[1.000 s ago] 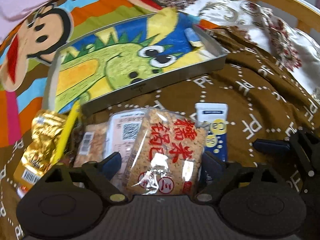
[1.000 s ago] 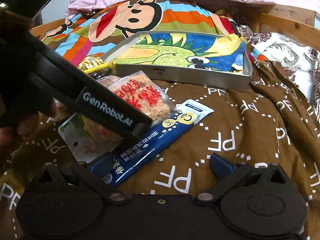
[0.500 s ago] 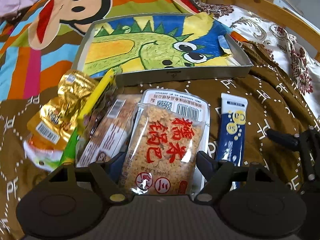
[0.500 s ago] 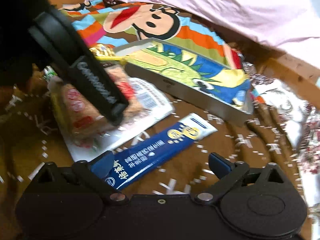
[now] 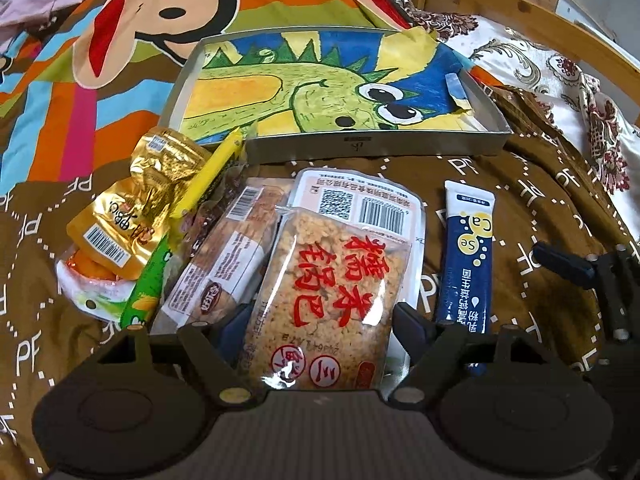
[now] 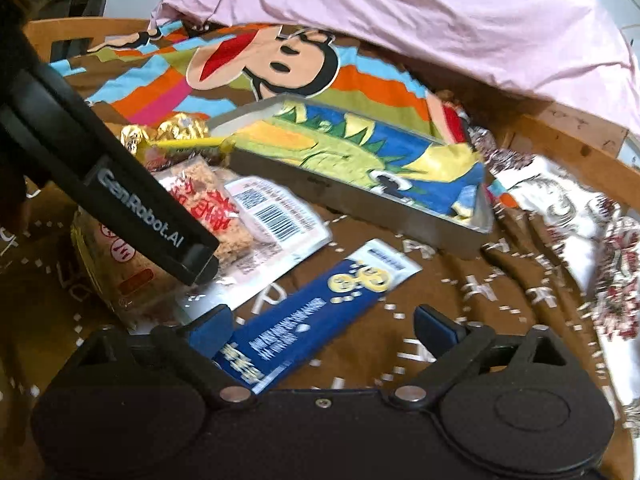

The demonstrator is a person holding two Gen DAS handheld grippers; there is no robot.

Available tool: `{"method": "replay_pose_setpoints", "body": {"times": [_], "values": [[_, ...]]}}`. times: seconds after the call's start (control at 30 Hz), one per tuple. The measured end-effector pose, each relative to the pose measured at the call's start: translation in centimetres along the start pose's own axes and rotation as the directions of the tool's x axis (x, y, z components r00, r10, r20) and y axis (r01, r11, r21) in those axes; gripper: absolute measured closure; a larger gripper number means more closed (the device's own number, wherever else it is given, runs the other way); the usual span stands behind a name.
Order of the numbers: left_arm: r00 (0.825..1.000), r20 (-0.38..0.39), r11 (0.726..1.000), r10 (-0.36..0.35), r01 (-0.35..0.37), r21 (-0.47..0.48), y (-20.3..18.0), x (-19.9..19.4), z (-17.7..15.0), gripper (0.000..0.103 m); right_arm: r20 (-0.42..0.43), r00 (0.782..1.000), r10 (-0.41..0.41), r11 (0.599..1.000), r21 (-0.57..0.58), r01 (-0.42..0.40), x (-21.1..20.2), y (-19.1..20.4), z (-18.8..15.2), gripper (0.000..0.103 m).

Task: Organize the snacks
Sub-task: 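Grasp the red-lettered rice cake packet with left tool while right tool grasps blue milk tube, then lift both held snacks into the metal tray and open both tools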

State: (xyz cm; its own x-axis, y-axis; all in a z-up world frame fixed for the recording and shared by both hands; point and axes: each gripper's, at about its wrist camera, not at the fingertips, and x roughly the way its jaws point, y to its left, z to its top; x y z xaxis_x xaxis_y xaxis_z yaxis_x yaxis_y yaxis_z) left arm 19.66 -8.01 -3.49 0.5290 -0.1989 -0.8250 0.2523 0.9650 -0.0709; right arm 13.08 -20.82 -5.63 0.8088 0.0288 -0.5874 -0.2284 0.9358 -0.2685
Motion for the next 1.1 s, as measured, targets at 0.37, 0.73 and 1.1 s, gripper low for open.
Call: {"method": "replay_pose_setpoints", "body": {"times": [0.37,0.73,1.1], "values": [[1.0,0.006,0.999,0.013,-0.013,-0.031,0.0,-0.1,-0.4,0.024,-0.072,0.997,-0.04,0.993,-0.11,0.032,0.2,0.5,-0.4,0.016],[0.999,0.009,0.997,0.04,-0.039,-0.06,-0.3,-0.6,-1.4,0.024,0.014,0.992,-0.127,0.96,-0.251,0.127,1.1,1.0,-0.8,0.018],[0.998,0.041,0.996,0.055,-0.053,-0.065,-0.9,-1.0,-2.0,0.025,-0.075,0.995,0.063,0.997,0.041,-0.06,1.3,-2.3,0.1,0.058]]}}
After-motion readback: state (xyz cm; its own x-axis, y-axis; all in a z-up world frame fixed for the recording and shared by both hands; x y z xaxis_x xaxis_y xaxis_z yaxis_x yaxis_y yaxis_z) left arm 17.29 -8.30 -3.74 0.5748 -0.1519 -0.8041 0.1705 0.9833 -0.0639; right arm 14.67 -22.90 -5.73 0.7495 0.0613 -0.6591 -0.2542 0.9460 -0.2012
